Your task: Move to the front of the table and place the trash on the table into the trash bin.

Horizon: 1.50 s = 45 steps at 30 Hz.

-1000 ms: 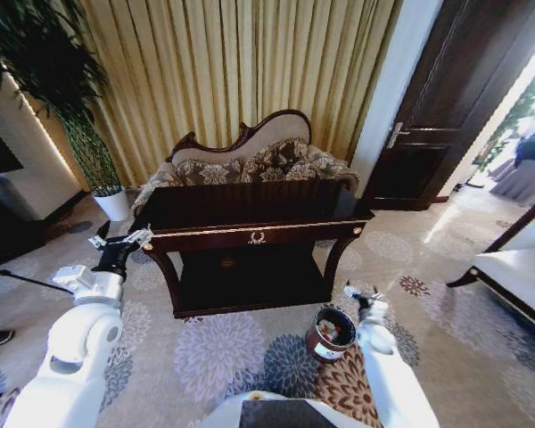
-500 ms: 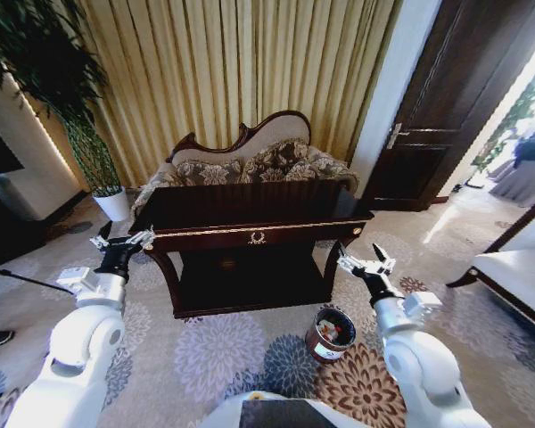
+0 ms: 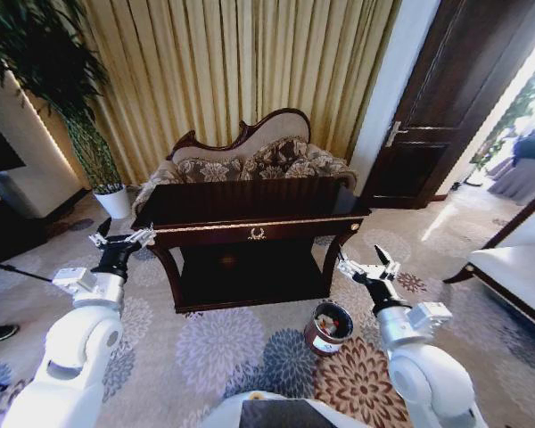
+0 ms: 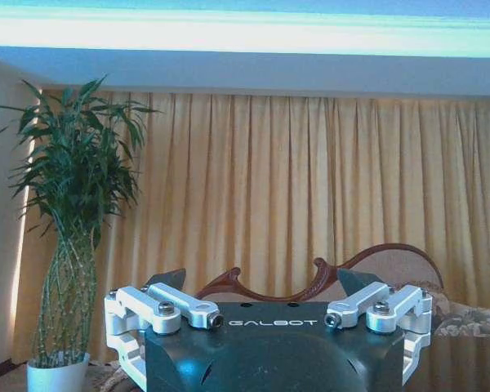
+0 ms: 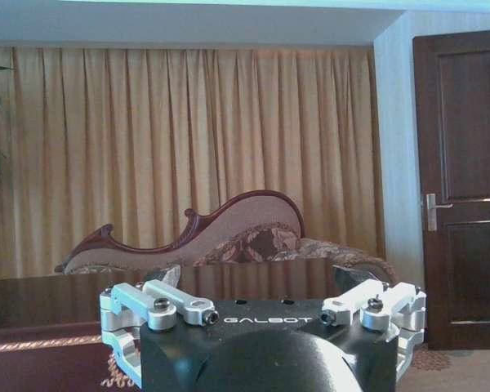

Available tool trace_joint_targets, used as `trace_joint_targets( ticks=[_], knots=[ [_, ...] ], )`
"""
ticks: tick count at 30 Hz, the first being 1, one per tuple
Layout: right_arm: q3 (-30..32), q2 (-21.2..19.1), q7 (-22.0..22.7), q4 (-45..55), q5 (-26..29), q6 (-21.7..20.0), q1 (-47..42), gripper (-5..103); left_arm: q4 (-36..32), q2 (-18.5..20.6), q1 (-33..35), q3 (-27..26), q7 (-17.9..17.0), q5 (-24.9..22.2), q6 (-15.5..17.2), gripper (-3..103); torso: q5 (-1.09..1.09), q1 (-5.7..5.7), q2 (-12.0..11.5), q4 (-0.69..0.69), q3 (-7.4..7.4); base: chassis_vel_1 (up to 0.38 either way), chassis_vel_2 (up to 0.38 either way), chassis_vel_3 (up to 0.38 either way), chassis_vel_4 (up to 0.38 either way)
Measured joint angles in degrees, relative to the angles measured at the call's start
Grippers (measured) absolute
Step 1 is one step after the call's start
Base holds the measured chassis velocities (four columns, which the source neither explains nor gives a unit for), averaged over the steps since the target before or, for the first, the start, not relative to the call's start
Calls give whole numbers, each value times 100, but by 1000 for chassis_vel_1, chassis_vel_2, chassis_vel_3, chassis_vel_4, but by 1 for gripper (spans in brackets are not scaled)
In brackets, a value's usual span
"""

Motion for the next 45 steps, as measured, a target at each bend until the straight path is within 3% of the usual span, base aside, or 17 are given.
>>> trace_joint_targets(
  ticks=[14, 32, 45],
  knots=[
    [24, 29, 0, -218, 27, 17, 101, 100, -21, -36, 83, -13, 44, 0, -101, 100, 1, -4, 3, -1, -1, 227, -230, -232, 228],
    [23, 41, 0, -338, 29, 77, 144, 100, 34, -57, 101, 20, 110, 33, -211, 100, 2, 0, 0, -1, 0, 80, -234, -78, 250],
    [-93, 146, -1, -487, -117, 261, 175, 100, 144, -59, 111, -38, 114, 32, -299, 100, -3, -4, 3, 2, -1, 310, -319, -306, 320]
  ],
)
